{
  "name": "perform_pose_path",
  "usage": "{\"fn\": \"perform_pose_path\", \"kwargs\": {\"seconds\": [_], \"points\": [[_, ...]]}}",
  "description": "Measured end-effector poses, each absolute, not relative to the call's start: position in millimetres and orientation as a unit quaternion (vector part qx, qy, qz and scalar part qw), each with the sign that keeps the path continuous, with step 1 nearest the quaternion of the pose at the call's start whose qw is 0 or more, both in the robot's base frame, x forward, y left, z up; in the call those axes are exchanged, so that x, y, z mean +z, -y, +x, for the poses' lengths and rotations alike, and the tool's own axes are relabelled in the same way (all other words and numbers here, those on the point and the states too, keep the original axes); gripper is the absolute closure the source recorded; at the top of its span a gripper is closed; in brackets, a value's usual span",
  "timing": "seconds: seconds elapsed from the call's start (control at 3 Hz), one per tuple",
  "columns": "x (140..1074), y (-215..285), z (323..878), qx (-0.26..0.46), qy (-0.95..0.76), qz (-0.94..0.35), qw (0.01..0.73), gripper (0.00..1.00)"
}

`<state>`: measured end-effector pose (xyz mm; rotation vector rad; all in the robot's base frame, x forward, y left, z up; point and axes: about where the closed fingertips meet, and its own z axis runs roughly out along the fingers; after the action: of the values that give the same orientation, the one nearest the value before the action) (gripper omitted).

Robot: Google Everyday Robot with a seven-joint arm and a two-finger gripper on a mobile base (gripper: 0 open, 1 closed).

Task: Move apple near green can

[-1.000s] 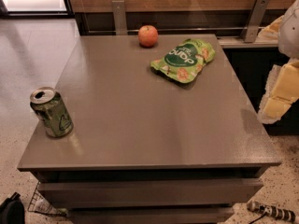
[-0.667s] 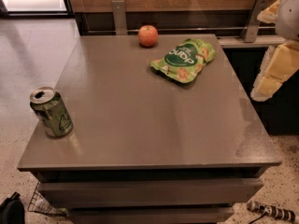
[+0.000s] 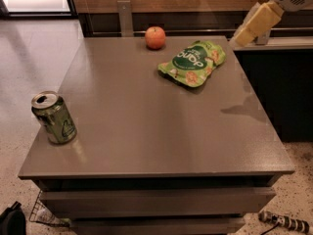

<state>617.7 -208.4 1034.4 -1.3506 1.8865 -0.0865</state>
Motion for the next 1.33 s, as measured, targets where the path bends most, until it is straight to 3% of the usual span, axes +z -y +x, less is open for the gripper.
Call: {"fn": "perform_pose_path", "kwargs": {"seconds": [0.67,1.33], "points": [[1027,151,719,0.079,-0.704,-0.446,0.548,0.00],[1010,136,732,0.119,-0.748,-0.365,0.541,0.00]]}}
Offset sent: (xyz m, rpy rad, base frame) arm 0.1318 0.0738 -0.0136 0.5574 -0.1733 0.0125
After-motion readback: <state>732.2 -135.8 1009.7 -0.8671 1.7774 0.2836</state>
